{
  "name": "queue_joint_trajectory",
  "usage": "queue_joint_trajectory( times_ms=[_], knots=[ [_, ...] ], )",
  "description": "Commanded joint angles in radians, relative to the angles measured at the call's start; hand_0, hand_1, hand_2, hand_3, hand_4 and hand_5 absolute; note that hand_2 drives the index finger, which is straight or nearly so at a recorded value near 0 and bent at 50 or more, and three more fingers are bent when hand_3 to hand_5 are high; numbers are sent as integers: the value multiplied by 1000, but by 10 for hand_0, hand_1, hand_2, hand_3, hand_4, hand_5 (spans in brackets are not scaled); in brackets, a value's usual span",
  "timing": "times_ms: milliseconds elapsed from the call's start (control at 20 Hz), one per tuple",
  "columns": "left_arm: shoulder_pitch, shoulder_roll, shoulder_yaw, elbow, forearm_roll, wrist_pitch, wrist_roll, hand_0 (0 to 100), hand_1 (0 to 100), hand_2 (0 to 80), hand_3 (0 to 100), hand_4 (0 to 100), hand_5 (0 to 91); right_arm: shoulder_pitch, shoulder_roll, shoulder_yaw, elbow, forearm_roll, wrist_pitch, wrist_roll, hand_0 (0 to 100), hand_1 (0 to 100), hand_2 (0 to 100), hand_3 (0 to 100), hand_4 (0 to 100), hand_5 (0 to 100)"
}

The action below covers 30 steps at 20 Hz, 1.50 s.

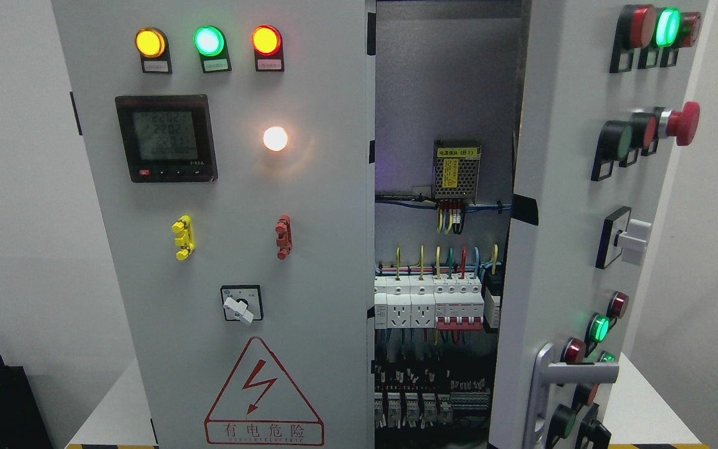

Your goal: Open door with both hands

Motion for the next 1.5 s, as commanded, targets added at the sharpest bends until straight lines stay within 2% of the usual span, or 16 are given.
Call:
queue_joint_trajectory(
  times_ms=[0, 300, 401, 551, 651, 701, 751, 851, 1002, 1102, 1302, 1452],
  knots=[
    [-2, 0, -14, -23, 0, 0, 0, 0, 0, 0, 0, 31, 0, 0, 0, 0, 0, 0, -1, 0, 108, 0, 0, 0, 0, 0],
    [-2, 2, -17, -25, -1, 0, 0, 0, 0, 0, 0, 31, 0, 0, 0, 0, 0, 0, -1, 0, 108, 0, 0, 0, 0, 0],
    [24, 5, -30, -69, -5, 0, 16, 0, 0, 0, 0, 32, 0, 0, 0, 0, 0, 0, -1, 0, 108, 0, 0, 0, 0, 0],
    [219, 25, -35, -439, 2, 29, 27, 0, 0, 0, 0, 31, 0, 0, 0, 0, 0, 0, -1, 0, 108, 0, 0, 0, 0, 0],
    [393, 81, -40, -823, 14, 153, 14, 0, 0, 0, 0, 31, 0, 0, 0, 0, 0, 0, -1, 0, 108, 0, 0, 0, 0, 0],
    [460, 113, -43, -1004, 46, 223, 4, 0, 0, 0, 0, 31, 0, 0, 0, 0, 0, 0, -1, 0, 108, 0, 0, 0, 0, 0],
    [515, 145, -60, -1161, 108, 271, -1, 0, 0, 0, 0, 31, 0, 0, 0, 0, 0, 0, -1, 0, 108, 0, 0, 0, 0, 0],
    [598, 231, -81, -1406, 222, 304, -1, 0, 0, 0, 0, 31, 0, 0, 0, 0, 0, 0, -1, 0, 108, 0, 0, 0, 0, 0],
    [630, 429, -57, -1636, 386, 290, -1, 0, 0, 0, 0, 31, 0, 0, 0, 0, 0, 0, -1, 0, 108, 0, 0, 0, 0, 0],
    [635, 576, 21, -1733, 533, 278, -3, 0, 0, 0, 0, 31, 0, 0, 0, 0, 0, 0, -1, 0, 108, 0, 0, 0, 0, 0],
    [624, 938, 202, -1815, 909, 198, -32, 0, 0, 0, 0, 31, 0, 0, 0, 0, 0, 0, -1, 0, 109, 0, 0, 0, 0, 0],
    [624, 1132, 346, -1819, 1078, 86, -78, 0, 0, 0, 0, 30, 0, 0, 0, 0, 0, 0, -1, 0, 109, 0, 0, 0, 0, 0]
  ],
)
